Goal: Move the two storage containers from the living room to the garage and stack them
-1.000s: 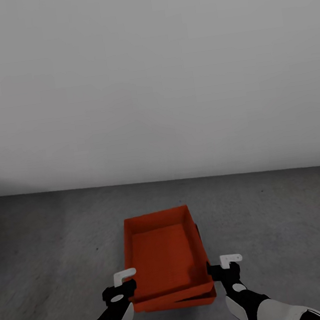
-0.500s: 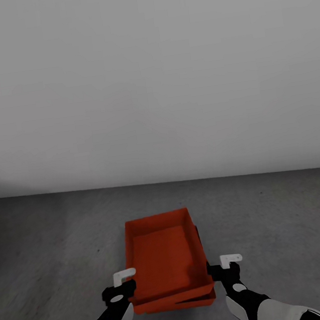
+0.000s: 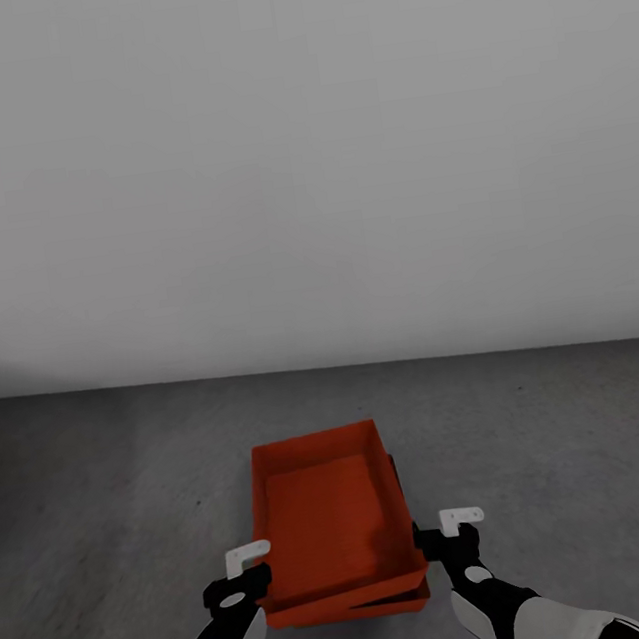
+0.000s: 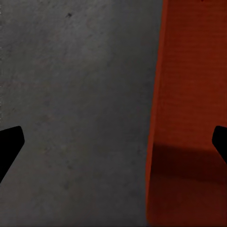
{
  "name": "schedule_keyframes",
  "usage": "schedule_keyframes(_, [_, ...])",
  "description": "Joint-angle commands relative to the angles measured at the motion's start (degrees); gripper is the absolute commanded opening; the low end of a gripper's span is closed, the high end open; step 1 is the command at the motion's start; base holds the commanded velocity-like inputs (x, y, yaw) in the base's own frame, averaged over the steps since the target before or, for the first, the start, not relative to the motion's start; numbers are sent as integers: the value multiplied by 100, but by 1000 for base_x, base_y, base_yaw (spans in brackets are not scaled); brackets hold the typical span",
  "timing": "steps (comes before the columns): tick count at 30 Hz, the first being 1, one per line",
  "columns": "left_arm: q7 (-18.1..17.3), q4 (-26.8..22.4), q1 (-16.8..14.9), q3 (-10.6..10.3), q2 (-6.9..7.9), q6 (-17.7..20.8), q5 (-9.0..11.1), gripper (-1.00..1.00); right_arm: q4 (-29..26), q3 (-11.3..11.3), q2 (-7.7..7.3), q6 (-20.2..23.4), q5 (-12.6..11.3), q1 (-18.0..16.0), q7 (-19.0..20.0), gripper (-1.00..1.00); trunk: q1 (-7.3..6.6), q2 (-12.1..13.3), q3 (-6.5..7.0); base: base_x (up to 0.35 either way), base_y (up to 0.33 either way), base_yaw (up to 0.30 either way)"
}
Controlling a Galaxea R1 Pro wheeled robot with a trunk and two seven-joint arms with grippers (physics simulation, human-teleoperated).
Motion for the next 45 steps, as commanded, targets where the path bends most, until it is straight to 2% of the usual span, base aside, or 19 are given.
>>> schedule_keyframes(1, [37, -2, -2, -50, 7, -3, 61, 100, 2, 48, 1, -11, -32, -3, -29, 100, -23, 39, 14, 0, 0, 0])
schedule_keyframes(27, [38, -11, -2, -50, -15, -4, 64, 100, 2, 48, 8, -17, -30, -3, -30, 100, -594, 1082, 481, 0, 0, 0])
schedule_keyframes(40, [38, -55, -2, -38, -15, -4, 59, 100, 2, 48, 8, -16, -33, -3, -27, 100, -594, 1082, 481, -2, 0, 0])
schedule_keyframes(45, [38, -64, -2, -24, -7, 8, 101, 100, 2, 48, 8, -17, -33, -3, -29, 100, -594, 1082, 481, -185, 0, 0])
